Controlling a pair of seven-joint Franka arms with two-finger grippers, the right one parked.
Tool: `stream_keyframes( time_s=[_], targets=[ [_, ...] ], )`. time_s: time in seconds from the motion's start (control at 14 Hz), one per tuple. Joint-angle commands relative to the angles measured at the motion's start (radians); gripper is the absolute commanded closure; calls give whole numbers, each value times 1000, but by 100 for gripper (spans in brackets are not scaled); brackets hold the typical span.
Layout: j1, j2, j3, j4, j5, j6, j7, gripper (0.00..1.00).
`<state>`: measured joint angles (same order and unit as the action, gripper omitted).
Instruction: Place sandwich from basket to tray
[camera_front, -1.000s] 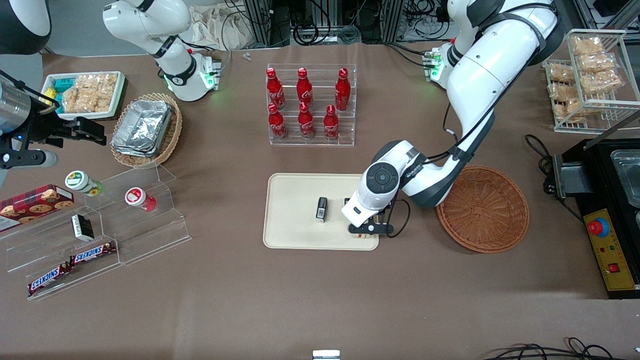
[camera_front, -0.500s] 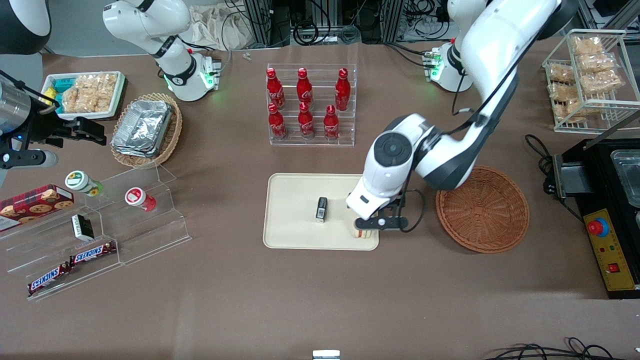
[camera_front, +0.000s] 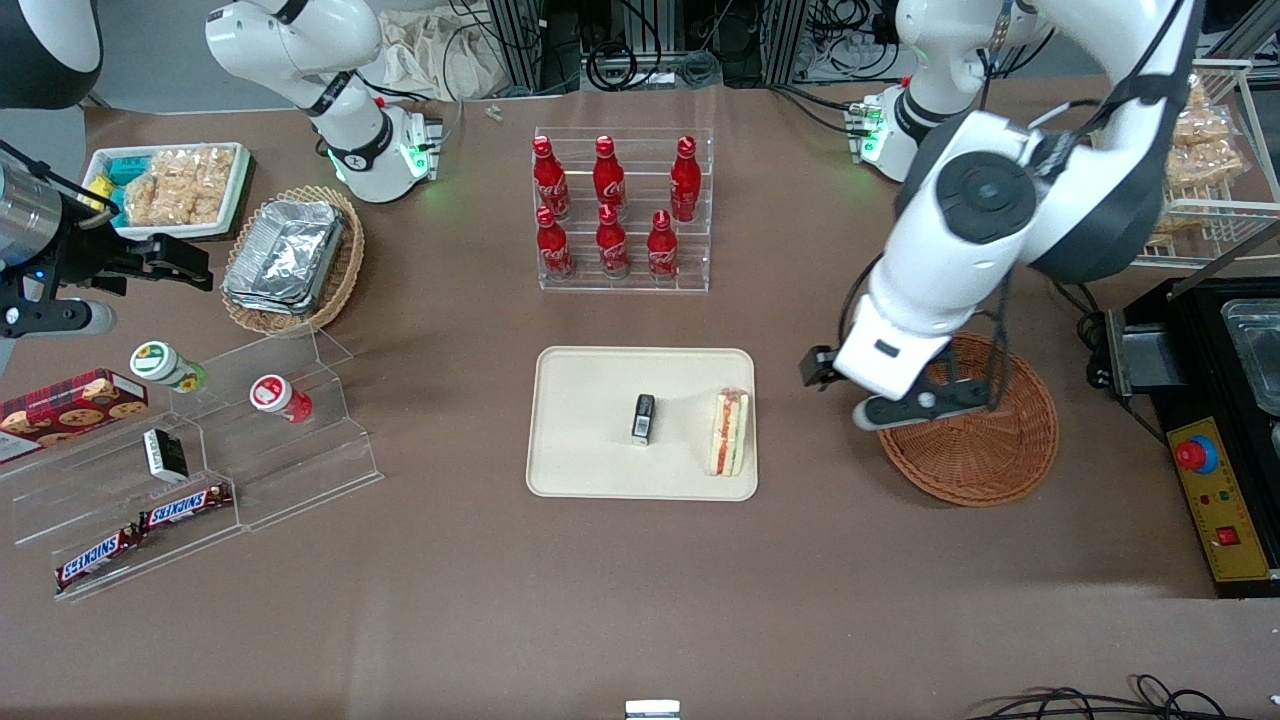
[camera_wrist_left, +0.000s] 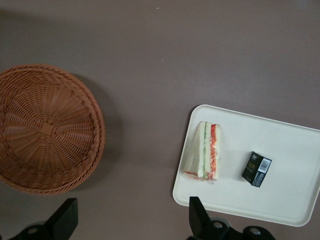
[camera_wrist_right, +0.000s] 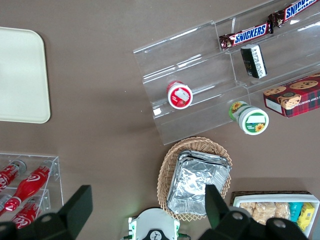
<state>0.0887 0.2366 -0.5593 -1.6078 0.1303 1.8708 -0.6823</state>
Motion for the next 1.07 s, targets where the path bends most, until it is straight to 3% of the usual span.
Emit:
stream_keyframes(
  time_s=[0.0, 0.21, 0.64, 0.79, 1.0],
  targets=[
    [77, -192, -2, -186, -122, 14, 64, 0],
    [106, -282, 2, -265, -158, 13, 130, 0],
    [148, -335, 67, -288, -199, -2, 282, 0],
    [122, -356, 164, -287, -245, -44, 395, 0],
    [-100, -355, 466, -285, -232, -67, 475, 0]
  ],
)
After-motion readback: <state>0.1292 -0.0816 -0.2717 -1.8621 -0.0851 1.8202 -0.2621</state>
